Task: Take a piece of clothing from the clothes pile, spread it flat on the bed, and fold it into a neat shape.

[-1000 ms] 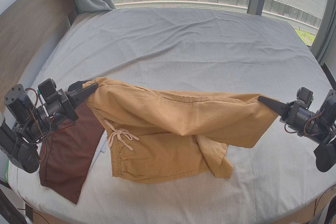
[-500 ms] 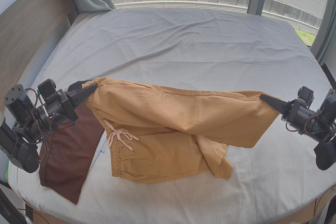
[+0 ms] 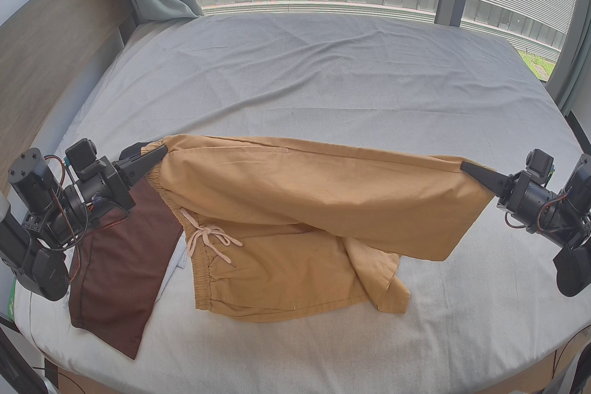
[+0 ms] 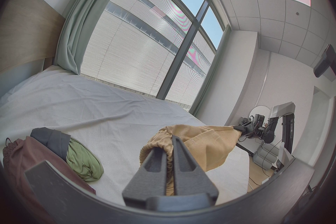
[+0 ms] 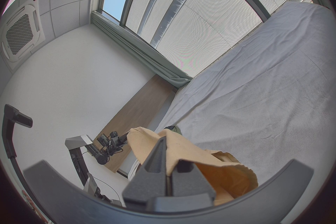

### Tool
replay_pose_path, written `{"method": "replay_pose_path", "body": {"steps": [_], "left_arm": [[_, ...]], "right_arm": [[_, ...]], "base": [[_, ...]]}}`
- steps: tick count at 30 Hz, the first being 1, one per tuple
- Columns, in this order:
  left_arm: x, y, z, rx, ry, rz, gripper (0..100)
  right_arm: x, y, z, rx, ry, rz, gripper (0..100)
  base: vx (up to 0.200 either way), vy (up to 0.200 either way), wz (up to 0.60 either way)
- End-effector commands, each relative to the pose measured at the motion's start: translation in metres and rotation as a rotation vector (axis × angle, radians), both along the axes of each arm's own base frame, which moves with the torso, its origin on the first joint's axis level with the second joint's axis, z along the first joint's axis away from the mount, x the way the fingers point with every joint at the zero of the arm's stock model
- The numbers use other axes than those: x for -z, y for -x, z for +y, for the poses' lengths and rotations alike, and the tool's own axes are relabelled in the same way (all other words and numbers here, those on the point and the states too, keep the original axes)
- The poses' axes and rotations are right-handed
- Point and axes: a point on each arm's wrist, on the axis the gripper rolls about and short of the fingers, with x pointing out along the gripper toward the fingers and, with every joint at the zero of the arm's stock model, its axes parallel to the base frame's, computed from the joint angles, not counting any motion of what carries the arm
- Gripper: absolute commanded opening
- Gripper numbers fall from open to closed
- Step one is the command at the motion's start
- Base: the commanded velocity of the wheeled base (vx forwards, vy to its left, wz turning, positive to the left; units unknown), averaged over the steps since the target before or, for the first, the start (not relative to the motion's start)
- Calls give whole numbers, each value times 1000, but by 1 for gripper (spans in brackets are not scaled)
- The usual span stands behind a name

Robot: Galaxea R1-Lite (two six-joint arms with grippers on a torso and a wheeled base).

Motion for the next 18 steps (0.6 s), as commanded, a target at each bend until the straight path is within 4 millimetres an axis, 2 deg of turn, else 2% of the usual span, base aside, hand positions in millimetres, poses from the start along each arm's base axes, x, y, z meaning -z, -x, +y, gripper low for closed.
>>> {"method": "replay_pose_path", "body": {"steps": [1,18], "left_arm": [[1,-1,1,-4,0,2,0],[2,-3,4,-16,1,5,0]], "right_arm": [[0,0,0,0,0,0,0],[0,-1,-2,9,1,-2,0]], "base": [[0,0,0],[0,0,0]]}}
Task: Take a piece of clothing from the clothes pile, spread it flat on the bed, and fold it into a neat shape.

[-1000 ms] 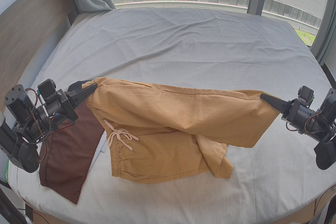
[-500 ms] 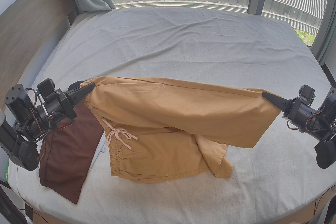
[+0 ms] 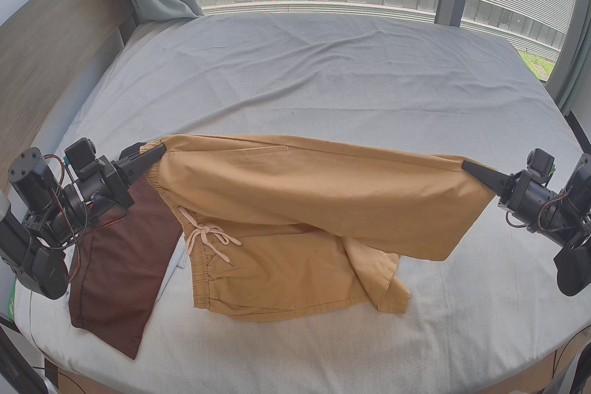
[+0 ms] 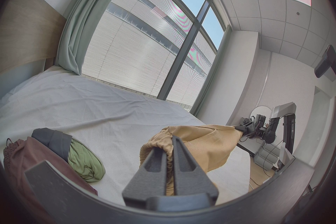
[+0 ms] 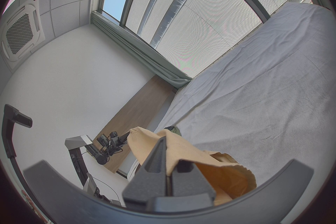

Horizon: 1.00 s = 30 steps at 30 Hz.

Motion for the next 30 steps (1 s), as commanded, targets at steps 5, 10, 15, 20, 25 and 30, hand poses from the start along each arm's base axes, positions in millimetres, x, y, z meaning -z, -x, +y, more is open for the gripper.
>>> {"method": "replay_pose_path", "body": {"steps": [5,10,15,20,25,30], "left_arm": [[2,-1,0,-1,-2,6,0],[3,-1,-1,-2,2,10,0],[8,-6,-1,-33,11,29,0],[13,-16,-1,-81,20,40,0],[15,-26,-2,-100,26,33,0],[17,-31,-2,-102,41,45,0]], "right_arm": [[1,0,2,-9,2,4,0],[1,-6,6,-21,3,-6,0],[3,-26,8,-21,4,-20,0],[4,-43,9,-18,3,-35,0],[7,-58,8,-14,-1,-41,0],[12,-69,9,-14,0,-41,0]], "base": [[0,0,0],[0,0,0],[0,0,0],[0,0,0],[0,0,0],[0,0,0]]}}
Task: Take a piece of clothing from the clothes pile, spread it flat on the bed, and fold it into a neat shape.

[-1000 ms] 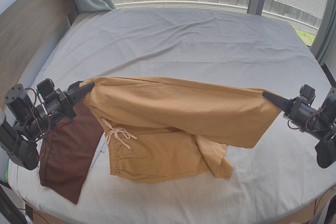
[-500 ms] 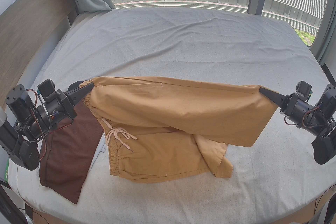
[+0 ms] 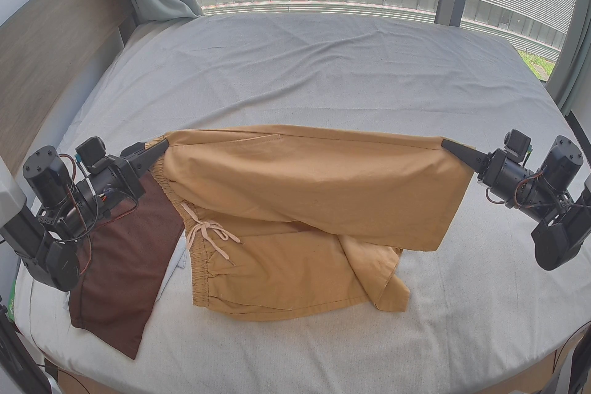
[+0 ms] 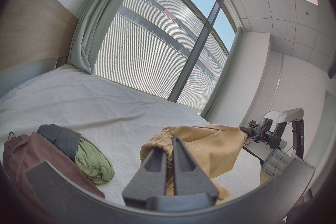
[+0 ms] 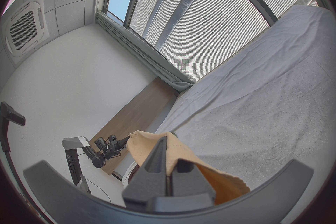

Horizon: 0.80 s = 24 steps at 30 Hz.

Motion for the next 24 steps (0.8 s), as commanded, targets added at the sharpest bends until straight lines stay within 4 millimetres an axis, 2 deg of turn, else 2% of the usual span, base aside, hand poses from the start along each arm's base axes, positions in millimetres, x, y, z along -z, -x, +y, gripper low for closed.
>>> {"method": "replay_pose_path", "body": {"steps": [1,8,10,24], "left_arm": [[6,-7,0,0,8,17,0],[8,-31,0,-56,54,12,0],[9,-35,0,-56,65,14,0],[26,-64,-5,-73,79,19,0]], "right_arm": [[11,-13,1,1,2,19,0],[14,-38,4,-2,-2,-12,0],[14,-40,4,-2,-2,-17,0],[30,-89,3,9,-8,-66,0]], "base": [[0,0,0],[0,0,0],[0,0,0],[0,0,0]]}}
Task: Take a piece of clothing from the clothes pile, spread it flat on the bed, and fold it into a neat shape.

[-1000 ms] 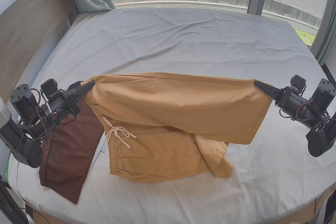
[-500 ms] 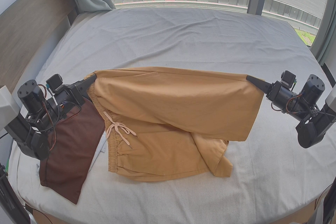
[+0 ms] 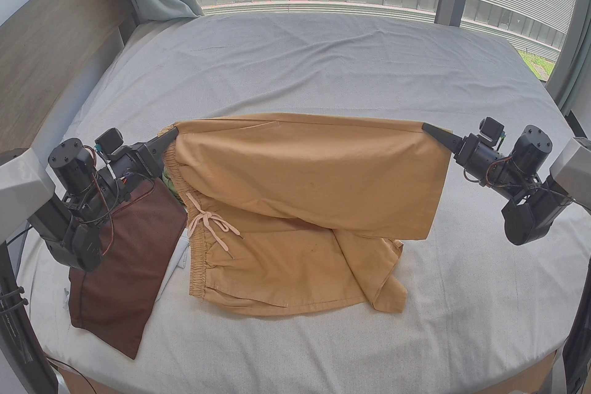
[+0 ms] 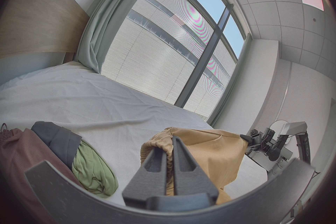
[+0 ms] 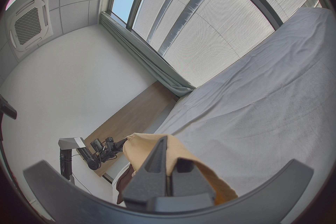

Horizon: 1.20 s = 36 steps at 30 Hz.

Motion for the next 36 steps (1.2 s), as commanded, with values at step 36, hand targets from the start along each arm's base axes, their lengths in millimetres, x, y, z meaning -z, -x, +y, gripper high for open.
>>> {"method": "replay_pose_path", "body": {"steps": [36], "left_arm": [[39,-75,-4,-53,185,28,0]], "right_arm": [[32,-102,9,-7,-4,-56,0]], "base": [[0,0,0]]}}
